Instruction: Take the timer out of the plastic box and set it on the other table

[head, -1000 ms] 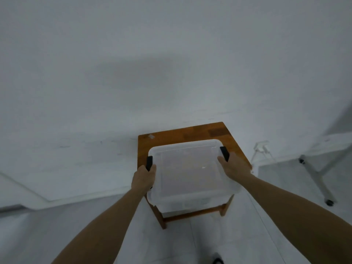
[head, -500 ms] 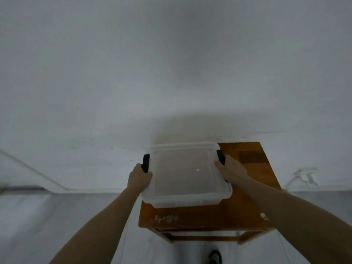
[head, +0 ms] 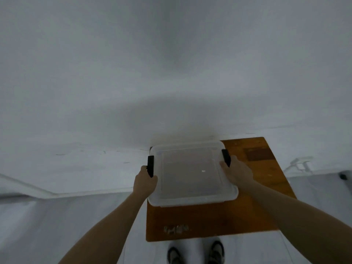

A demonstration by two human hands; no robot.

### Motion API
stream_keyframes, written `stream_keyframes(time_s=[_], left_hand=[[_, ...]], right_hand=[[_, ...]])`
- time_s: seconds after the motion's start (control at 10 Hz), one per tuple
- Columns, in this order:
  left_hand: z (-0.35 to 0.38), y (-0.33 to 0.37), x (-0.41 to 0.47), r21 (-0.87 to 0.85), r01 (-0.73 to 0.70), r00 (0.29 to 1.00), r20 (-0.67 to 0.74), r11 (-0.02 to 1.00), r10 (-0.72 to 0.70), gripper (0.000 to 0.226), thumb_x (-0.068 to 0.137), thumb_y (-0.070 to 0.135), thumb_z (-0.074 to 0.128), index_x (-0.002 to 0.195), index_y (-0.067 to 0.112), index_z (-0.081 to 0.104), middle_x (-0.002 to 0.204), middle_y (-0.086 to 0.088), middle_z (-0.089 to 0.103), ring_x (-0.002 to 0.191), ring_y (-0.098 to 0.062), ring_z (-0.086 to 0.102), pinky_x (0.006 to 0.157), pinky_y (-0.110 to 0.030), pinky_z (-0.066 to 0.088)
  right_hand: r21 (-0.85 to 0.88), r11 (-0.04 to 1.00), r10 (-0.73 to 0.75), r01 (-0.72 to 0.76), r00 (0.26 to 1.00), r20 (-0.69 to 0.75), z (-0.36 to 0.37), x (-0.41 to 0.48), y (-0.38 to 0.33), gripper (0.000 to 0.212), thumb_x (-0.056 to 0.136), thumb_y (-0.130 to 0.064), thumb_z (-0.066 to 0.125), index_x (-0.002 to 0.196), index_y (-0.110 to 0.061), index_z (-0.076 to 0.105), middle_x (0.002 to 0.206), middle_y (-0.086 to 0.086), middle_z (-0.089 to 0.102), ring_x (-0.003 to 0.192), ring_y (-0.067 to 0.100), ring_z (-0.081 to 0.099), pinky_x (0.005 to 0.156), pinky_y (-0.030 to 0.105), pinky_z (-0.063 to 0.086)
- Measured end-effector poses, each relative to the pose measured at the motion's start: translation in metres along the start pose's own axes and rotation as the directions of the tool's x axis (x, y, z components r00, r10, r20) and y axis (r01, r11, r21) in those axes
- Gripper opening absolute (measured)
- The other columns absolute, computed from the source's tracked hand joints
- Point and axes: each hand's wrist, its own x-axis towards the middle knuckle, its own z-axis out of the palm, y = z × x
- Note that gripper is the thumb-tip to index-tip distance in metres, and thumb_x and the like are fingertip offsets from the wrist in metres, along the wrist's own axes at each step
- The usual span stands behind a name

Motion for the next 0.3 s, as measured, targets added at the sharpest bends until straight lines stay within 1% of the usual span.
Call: stream_keyframes(time_s=[0.1,0.2,0.3], left_hand=[[-0.0006,-0.0031,-0.0008,0.27,-0.154,0.981,-0.07,0.95,0.179,0.058,0.091,0.021,0.055,0.143,0.008,0.035,0.125,-0.014,0.05,0.109,-0.029,0.055,0.087,-0.042,0.053],[0.0031,-0.0007,-0.0028,0.556,-0.363,0.89,-0.029,0.748,0.454,0.061,0.097,0.032,0.045,0.151,0.012,0.023,0.155,-0.015,0.026,0.14,-0.032,0.032,0.108,-0.041,0.039],[0.008,0.0009,-0.0062,0.594,-0.406,0.892,0.091,0.694,0.443,0.06,0.101,0.043,0.03,0.153,0.015,0.018,0.163,-0.015,0.001,0.151,-0.03,0.006,0.117,-0.042,0.023]], right_hand=[[-0.004,1.0,0.02,-0.02,1.0,-0.015,0.0022,-0.0066,-0.0029,0.047,0.099,-0.052,0.036,0.125,-0.014,0.045,0.081,-0.002,0.061,0.068,0.016,0.063,0.065,0.037,0.057],[0.003,1.0,0.02,-0.02,1.0,-0.015,0.0068,-0.0101,-0.0021,0.049,0.101,-0.053,0.032,0.131,-0.015,0.041,0.082,-0.003,0.062,0.069,0.016,0.064,0.064,0.035,0.056],[-0.009,1.0,0.025,-0.025,1.0,0.012,0.0026,-0.0068,-0.003,0.051,0.099,-0.054,0.034,0.131,-0.015,0.042,0.088,-0.001,0.063,0.075,0.018,0.065,0.071,0.039,0.058]])
